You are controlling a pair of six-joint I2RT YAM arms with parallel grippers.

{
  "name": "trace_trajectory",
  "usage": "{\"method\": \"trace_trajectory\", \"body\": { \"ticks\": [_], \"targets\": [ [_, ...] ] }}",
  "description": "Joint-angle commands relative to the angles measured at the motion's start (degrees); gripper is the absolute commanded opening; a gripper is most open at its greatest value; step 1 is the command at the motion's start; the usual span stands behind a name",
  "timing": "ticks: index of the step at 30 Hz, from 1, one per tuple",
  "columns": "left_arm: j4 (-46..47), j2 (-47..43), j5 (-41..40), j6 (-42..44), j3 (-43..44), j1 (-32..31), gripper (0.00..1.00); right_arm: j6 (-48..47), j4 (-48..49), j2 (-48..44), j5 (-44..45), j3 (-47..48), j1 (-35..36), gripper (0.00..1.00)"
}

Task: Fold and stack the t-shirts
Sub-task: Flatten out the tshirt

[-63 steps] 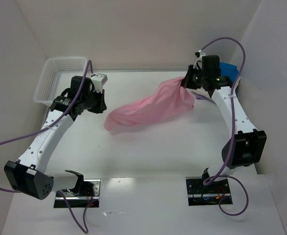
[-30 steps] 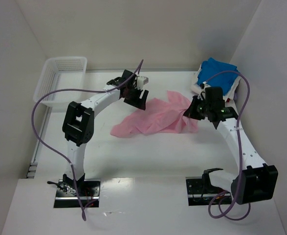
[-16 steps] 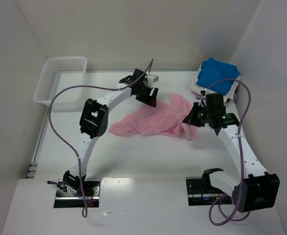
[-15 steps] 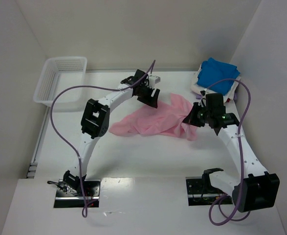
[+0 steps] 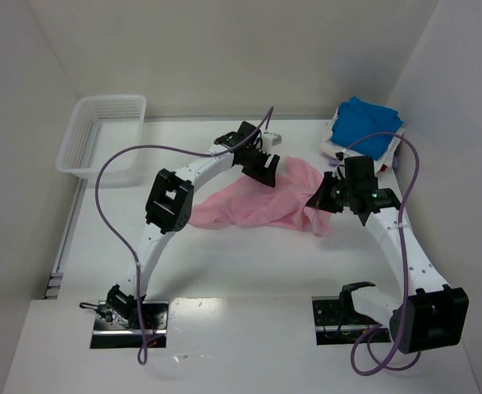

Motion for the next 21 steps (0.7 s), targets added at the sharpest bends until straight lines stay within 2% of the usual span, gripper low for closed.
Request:
{"method": "trace_trajectory", "body": {
  "ticks": [1,5,10,13,17,18,21],
  "targets": [
    [0.8,2.6,-0.3,-1.9,2.4,0.4,0.81,-0.2,0.3,-1.2,-0.6,0.4,-0.5,0.00],
    [1.0,4.5,1.6,-2.0,3.1,0.4,0.75,-0.2,0.3,-1.2,-0.6,0.4,-0.5,0.00],
    [1.0,5.2,4.9,-2.5,4.1,0.4,0.60,-0.2,0.3,-0.8,-0.6,0.4,-0.5,0.00],
    [1.0,5.7,6.2,-2.5,4.9,0.4,0.56,-0.2,0.3,-0.6,-0.6,0.4,-0.5,0.00],
    [1.0,5.7,6.7,-3.0,5.9,0.4,0.40,-0.2,0.3,-0.6,-0.6,0.4,-0.5,0.00],
    [1.0,5.7,6.7,-3.0,6.1,0.4,0.33,-0.2,0.3,-0.6,-0.6,0.4,-0.5,0.00],
    [0.6,5.2,4.4,-3.3,6.7,0.4,0.19,-0.7,0.3,-0.6,-0.6,0.4,-0.5,0.00]
  ]
}}
